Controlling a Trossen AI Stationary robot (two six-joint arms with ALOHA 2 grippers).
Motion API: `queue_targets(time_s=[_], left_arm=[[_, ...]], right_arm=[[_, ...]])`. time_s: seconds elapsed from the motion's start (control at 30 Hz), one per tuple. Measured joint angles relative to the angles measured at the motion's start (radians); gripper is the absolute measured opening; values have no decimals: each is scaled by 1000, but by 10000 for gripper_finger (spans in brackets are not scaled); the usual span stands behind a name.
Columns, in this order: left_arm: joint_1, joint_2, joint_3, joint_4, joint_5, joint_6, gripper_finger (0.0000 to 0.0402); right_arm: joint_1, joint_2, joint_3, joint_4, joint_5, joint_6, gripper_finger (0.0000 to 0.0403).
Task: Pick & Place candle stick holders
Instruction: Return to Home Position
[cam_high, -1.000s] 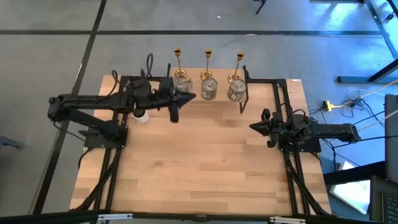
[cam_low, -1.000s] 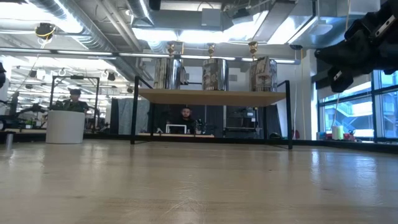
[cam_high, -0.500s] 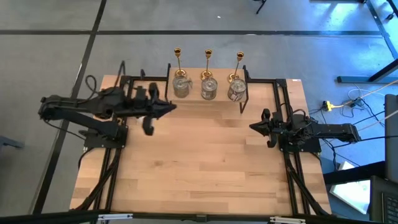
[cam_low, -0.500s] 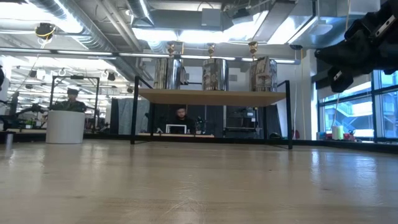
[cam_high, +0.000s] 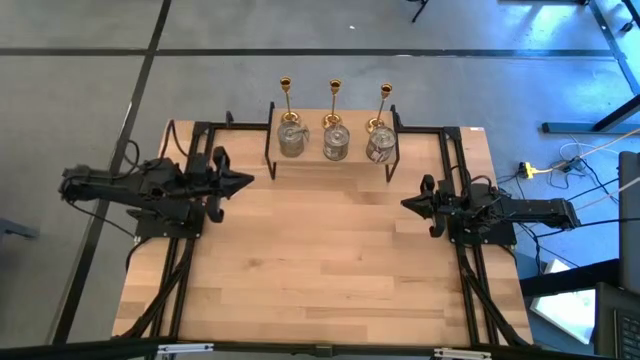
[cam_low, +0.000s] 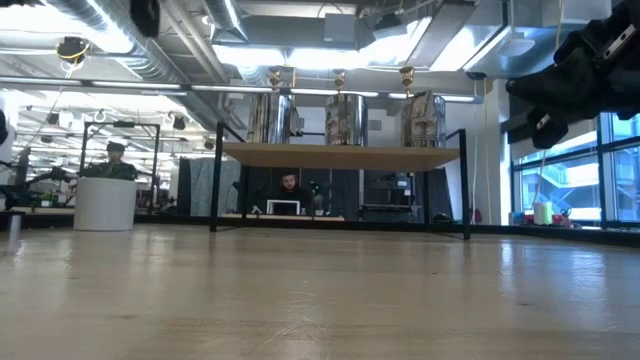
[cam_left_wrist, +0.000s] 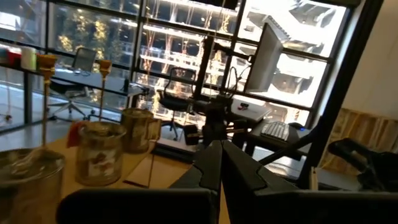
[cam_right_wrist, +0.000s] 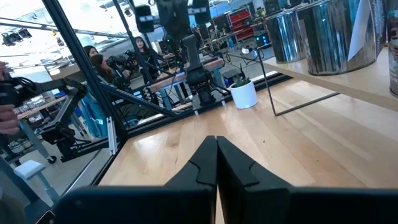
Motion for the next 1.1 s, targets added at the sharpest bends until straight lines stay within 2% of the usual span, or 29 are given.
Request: queue_targets(time_s=[0.2,0.53,0.9,1.1], left_arm=[[0,-119,-124,1,-75,50,2],[0,-277,-264,14,-160,43,2],[0,-426,-420,86,-168,43,2],[0,-465,-473,112,-168,43,2]], right_arm=[[0,0,0,0,1,0,1],[0,0,0,0,2,0,1],[0,0,0,0,1,0,1],[0,0,0,0,1,0,1]])
